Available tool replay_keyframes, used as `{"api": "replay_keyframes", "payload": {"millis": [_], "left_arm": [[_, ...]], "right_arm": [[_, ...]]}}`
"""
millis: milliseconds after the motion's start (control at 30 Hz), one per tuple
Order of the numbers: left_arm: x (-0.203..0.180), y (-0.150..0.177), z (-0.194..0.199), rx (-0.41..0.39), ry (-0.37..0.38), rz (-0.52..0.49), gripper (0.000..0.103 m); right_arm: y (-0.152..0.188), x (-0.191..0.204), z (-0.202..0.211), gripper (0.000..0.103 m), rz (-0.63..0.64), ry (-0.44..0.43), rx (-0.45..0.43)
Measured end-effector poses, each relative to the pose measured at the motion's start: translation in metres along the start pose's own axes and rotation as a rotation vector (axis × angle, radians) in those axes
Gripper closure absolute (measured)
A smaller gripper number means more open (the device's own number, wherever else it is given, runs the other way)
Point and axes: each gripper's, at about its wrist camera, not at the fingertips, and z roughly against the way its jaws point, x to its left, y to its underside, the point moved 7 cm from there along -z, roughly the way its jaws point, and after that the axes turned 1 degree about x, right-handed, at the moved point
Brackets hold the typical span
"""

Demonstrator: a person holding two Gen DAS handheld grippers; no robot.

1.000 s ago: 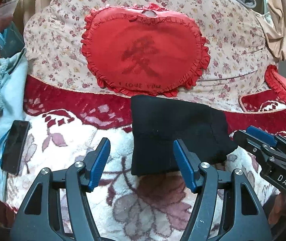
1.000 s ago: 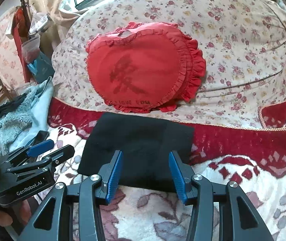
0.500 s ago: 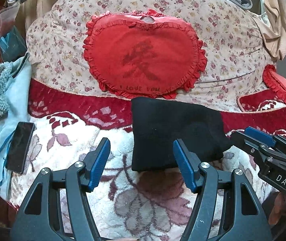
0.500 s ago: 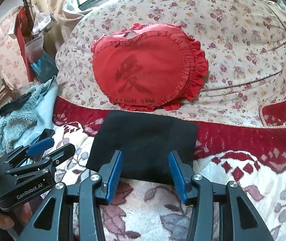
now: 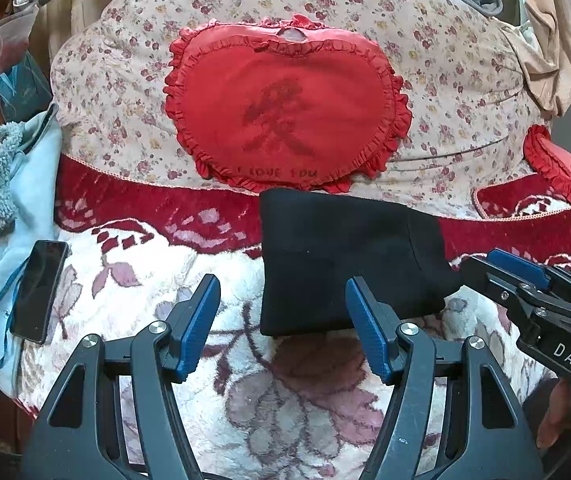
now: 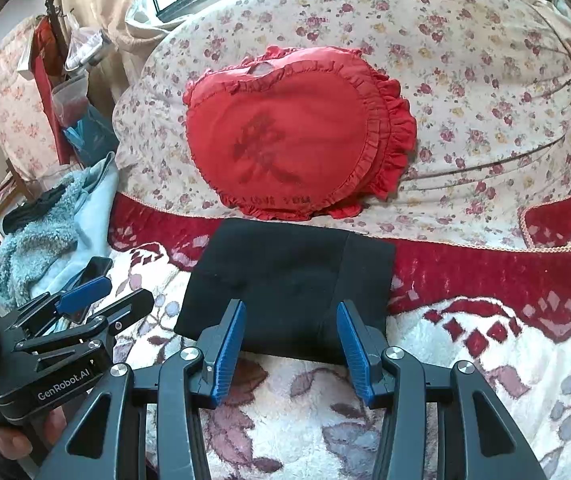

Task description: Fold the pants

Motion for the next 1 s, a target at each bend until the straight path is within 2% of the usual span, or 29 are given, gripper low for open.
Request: {"api": "replay_keyframes", "payload": {"millis": [1000], "left_arm": [[0.0, 0.005, -0.012, 0.033, 0.009, -0.012, 0.038]], "right_arm": [[0.007, 0.002, -0.012, 0.057, -0.013, -0.004, 0.025]]}}
